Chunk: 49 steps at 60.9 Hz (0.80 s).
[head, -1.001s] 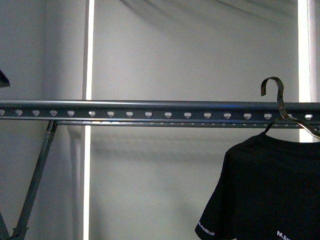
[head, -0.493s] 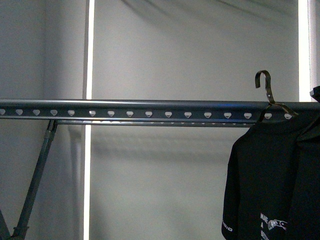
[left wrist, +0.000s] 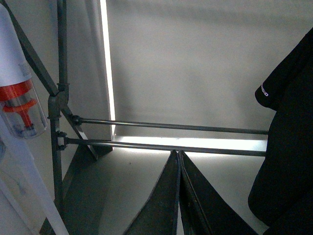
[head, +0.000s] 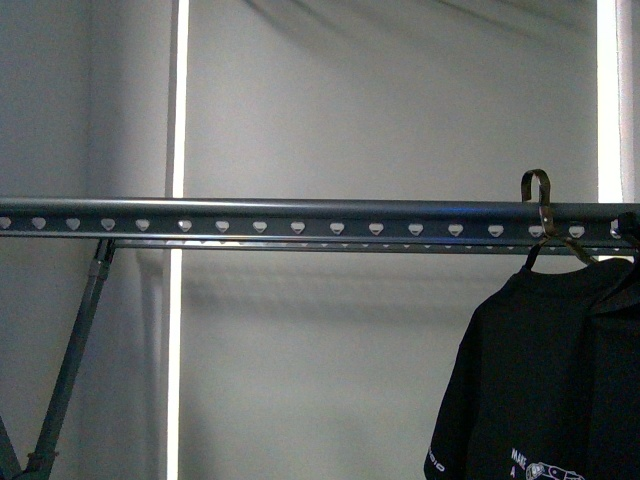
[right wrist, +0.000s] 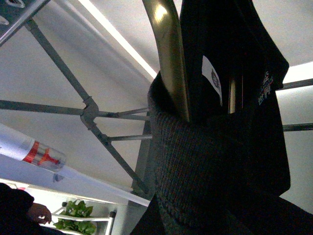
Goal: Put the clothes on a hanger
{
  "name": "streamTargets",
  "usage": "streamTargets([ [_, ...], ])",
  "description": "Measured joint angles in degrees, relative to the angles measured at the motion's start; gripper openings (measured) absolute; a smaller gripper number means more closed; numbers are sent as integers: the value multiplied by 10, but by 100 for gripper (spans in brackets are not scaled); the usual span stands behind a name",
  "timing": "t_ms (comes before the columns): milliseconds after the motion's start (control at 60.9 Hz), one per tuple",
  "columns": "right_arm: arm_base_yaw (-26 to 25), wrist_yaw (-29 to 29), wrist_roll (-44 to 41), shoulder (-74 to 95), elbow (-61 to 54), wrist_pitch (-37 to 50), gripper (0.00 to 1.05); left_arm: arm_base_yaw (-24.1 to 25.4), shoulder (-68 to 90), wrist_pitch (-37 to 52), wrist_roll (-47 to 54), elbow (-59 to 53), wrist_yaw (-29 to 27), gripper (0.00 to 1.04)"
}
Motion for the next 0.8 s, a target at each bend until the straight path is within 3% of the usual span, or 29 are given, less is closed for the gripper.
streamTargets([
  [279,-3,1,39,1,-28,58,3,0,-59,-28,0,-32,0,4],
  [804,10,37,95,45,34,18,3,0,-162,-84,2,-64,0,4],
])
